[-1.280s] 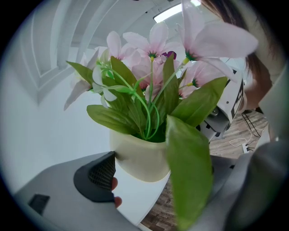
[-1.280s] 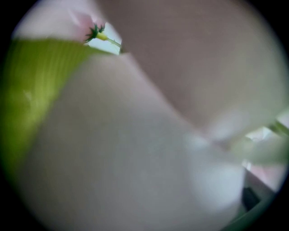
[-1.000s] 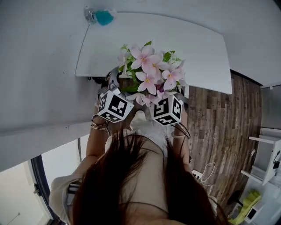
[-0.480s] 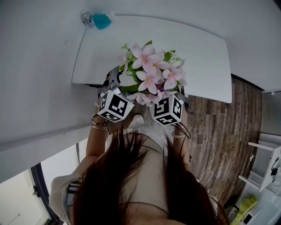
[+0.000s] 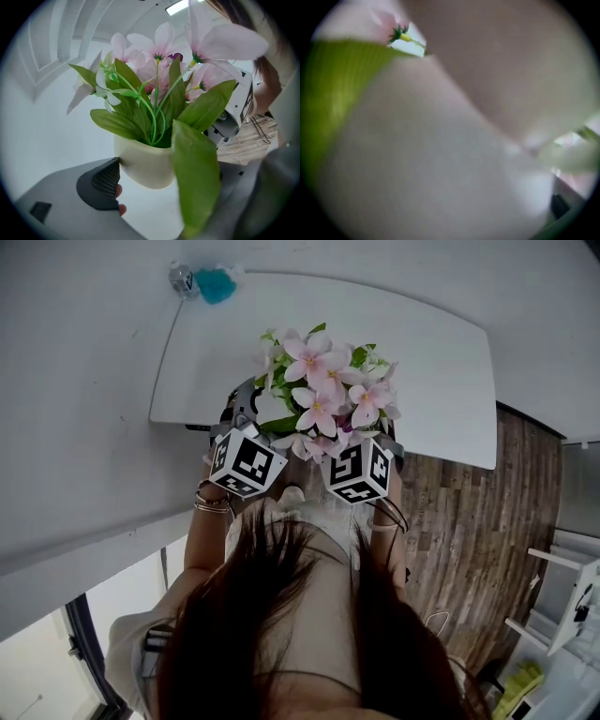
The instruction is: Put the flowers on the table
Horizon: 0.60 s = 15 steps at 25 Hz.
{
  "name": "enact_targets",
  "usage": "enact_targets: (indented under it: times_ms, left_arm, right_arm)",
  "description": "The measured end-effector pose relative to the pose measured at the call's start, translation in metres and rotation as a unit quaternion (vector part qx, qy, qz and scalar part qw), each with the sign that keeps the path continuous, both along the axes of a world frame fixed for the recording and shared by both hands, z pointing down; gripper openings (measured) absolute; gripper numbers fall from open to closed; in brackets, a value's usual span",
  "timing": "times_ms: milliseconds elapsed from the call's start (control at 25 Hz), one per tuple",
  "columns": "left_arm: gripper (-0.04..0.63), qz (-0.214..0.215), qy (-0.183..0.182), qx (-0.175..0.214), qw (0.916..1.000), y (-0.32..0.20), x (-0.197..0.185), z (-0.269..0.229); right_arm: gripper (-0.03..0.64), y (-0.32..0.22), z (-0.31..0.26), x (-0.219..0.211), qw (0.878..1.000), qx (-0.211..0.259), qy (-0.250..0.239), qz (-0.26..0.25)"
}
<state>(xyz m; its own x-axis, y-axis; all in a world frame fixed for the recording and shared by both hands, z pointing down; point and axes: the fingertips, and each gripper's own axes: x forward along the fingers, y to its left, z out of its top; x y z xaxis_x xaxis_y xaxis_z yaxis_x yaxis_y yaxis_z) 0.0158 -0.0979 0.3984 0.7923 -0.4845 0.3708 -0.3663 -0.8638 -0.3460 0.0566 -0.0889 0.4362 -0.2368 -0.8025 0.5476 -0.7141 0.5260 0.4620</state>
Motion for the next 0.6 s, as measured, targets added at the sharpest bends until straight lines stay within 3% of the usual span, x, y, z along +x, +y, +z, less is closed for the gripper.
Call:
enact_targets:
  times_ms: [600]
  left_arm:
    - [0.428,-0.02,-0.002,-0.002,0.9998,0.0044,-0.0009,-0.0027]
  right_arm:
    - [0.373,0.0029,-0.0029,-0.0007,1.0,-0.001,0.0,-0.019]
